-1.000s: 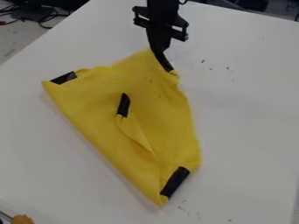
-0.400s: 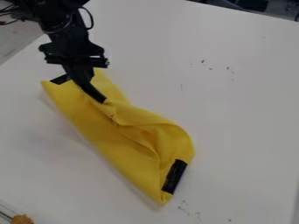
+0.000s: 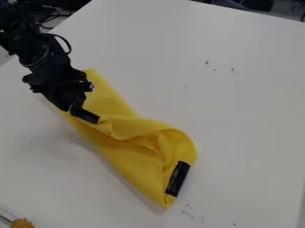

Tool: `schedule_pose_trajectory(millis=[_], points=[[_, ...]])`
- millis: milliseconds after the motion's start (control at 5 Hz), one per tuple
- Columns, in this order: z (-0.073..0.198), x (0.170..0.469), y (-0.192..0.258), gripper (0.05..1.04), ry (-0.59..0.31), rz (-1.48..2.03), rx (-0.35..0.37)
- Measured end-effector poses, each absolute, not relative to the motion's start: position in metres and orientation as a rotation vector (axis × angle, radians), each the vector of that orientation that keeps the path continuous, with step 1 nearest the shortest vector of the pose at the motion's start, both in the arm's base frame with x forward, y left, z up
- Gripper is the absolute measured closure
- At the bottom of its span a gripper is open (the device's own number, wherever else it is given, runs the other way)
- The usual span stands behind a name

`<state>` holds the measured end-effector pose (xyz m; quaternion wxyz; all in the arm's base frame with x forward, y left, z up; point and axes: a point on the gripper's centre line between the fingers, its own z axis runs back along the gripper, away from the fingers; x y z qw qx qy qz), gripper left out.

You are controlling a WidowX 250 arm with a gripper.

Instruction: Fold the cloth from top right to bottom left

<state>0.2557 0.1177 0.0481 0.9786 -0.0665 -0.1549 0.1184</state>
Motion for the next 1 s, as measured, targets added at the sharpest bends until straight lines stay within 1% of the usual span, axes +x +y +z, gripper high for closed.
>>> schedule_pose_trajectory(millis=[200,400,600,800,1000], points=[[0.046,0.246,0.114,0.292,-0.216,0.215,-0.106],[0.057,0.252,0.11,0.086,-0.147,0.164,-0.056],[0.067,0.259,0.105,0.08,-0.116,0.109,-0.027],[0.071,0.272,0.099,0.083,-0.077,0.037,-0.013],[0.071,0.272,0.098,0.083,-0.073,0.032,-0.014]])
